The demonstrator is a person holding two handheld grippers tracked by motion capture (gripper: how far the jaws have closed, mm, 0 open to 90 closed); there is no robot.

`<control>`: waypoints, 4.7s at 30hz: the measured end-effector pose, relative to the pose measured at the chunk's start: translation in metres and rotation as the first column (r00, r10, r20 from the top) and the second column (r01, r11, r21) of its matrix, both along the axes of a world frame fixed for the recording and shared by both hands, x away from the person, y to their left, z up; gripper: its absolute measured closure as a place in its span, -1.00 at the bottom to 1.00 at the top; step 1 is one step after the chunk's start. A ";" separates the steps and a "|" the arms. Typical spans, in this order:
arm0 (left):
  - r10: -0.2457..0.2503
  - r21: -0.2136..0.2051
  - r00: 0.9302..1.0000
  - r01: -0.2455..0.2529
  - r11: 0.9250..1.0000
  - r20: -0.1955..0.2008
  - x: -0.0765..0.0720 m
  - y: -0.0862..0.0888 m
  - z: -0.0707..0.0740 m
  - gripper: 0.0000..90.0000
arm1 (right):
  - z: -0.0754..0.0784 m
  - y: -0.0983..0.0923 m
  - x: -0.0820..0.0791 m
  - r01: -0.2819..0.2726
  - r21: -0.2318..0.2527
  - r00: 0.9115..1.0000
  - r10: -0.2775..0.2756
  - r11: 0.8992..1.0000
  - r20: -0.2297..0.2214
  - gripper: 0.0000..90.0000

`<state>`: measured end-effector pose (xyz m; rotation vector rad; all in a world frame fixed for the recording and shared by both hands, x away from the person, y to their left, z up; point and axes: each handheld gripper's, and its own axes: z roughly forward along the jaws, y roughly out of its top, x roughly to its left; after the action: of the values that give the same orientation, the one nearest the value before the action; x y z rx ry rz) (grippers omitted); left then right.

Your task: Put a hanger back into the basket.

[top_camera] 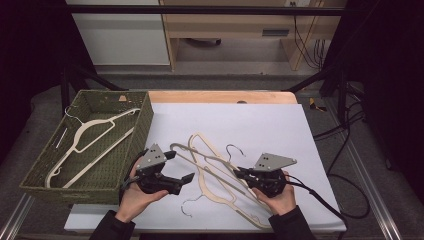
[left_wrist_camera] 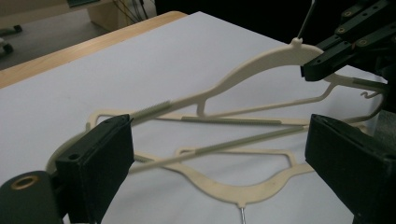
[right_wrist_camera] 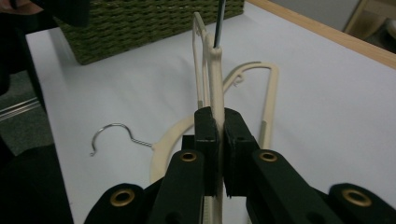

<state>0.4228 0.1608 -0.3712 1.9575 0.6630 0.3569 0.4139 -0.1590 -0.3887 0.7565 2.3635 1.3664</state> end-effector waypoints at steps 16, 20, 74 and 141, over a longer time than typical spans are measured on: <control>-0.130 0.126 0.992 0.130 0.984 -0.007 0.005 -0.034 -0.007 -0.32 | 0.004 0.020 -0.010 -0.151 0.051 0.988 0.153 0.987 -0.032 0.93; -0.147 0.156 0.989 0.145 0.977 0.000 0.003 -0.037 -0.009 0.05 | 0.003 0.022 -0.010 -0.166 0.051 0.985 0.168 0.985 -0.041 0.93; 0.041 0.041 0.999 -0.040 0.998 -0.012 -0.015 0.009 0.036 0.93 | 0.004 -0.045 0.005 0.214 0.175 0.973 -0.226 0.961 0.048 -0.63; 0.299 0.093 0.954 -0.299 0.950 0.019 0.085 0.246 0.085 0.92 | 0.010 -0.068 0.003 0.283 0.213 0.953 -0.299 0.935 0.050 -0.84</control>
<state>0.5076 0.4066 -0.2865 1.9453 0.9594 0.5883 0.4174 -0.2275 -0.3783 1.0395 1.9720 1.4886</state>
